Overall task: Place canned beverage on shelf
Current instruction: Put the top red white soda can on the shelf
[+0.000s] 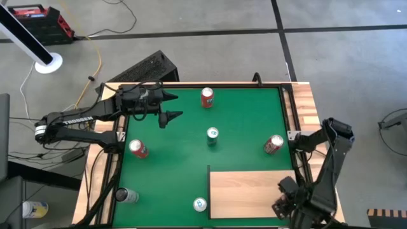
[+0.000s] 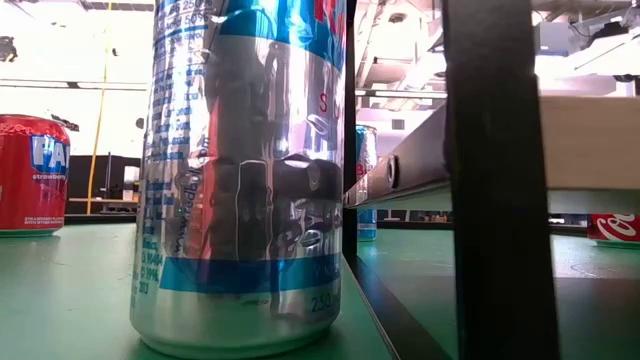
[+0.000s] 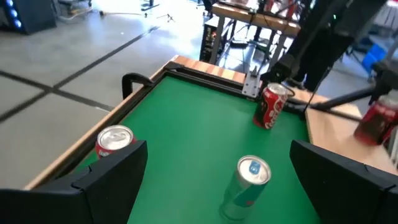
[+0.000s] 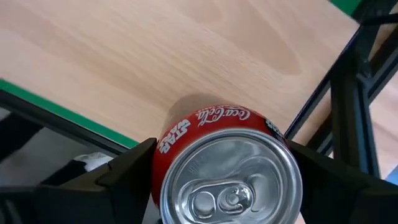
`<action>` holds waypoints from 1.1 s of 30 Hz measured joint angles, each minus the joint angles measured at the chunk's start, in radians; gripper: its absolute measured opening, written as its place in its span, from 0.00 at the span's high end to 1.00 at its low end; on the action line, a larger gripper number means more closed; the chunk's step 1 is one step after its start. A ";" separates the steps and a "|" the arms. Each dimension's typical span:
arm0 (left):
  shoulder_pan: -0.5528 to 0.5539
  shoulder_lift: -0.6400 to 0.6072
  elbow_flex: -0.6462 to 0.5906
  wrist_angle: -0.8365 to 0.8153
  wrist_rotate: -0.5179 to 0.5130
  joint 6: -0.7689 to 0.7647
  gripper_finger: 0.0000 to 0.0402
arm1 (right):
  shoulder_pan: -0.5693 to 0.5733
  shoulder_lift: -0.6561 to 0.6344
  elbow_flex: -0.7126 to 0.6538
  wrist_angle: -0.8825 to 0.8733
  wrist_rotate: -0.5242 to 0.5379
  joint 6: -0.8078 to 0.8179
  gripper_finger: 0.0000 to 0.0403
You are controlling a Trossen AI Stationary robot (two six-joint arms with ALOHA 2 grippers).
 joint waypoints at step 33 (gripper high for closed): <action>-0.001 0.044 0.000 0.025 -0.032 -0.065 0.05 | 0.066 0.005 0.029 -0.001 0.050 0.083 0.16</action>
